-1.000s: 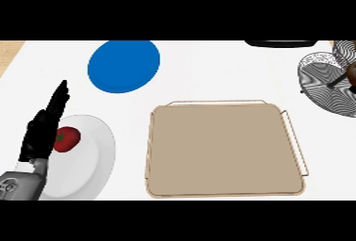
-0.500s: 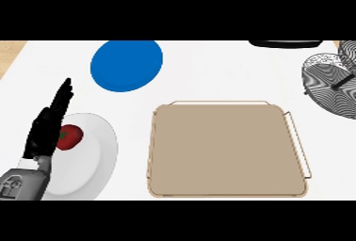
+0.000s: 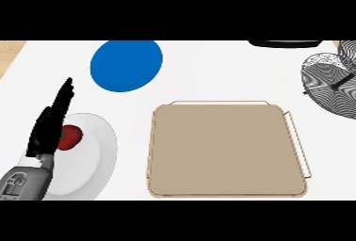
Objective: Pick the croissant from the tray and place it in the tiered basket
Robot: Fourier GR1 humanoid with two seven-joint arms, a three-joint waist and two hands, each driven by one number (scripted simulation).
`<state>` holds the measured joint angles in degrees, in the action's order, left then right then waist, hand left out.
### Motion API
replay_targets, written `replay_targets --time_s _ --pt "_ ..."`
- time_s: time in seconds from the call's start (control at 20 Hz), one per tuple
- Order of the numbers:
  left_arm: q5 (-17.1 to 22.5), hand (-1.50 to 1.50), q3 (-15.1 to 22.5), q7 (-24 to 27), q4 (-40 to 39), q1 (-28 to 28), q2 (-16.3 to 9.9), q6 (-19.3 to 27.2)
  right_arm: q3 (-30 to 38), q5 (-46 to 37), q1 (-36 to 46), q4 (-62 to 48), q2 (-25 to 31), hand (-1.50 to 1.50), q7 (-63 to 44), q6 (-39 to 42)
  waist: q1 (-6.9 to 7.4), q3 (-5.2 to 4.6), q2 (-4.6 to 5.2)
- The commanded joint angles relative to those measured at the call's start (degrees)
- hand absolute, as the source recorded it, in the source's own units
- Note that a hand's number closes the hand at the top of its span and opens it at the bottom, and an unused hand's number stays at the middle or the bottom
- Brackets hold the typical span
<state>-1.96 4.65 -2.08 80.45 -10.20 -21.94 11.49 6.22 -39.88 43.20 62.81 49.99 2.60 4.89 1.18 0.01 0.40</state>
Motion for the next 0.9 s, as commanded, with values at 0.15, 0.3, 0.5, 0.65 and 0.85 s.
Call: replay_targets --time_s 0.15,0.3,0.5,0.65,0.85 --pt "-1.85 0.0 0.96 0.52 1.74 2.17 2.35 0.84 0.58 -1.65 8.95 -20.78 0.66 1.5 12.64 0.71 0.96 0.02 0.2" --pt "-0.48 0.0 -1.14 -0.31 2.35 1.34 0.52 -1.31 0.73 -1.81 10.65 -26.13 -0.08 1.5 15.79 1.93 0.95 0.03 0.18" --pt "0.8 0.0 -3.84 -1.35 0.92 -0.49 -1.21 -3.55 1.44 -0.72 9.3 -28.28 -0.19 1.5 18.11 5.86 -0.04 0.01 -0.06" --pt "-0.95 0.0 -1.76 -2.16 -0.25 -2.0 0.85 -2.13 4.48 2.12 10.64 -34.03 -3.31 -1.5 11.23 8.35 0.1 0.02 0.15" --pt "-0.11 0.0 -3.03 2.06 0.95 2.51 0.94 -3.26 6.4 2.97 8.56 -35.71 -2.39 -1.5 16.8 6.3 -0.28 0.01 -0.14"
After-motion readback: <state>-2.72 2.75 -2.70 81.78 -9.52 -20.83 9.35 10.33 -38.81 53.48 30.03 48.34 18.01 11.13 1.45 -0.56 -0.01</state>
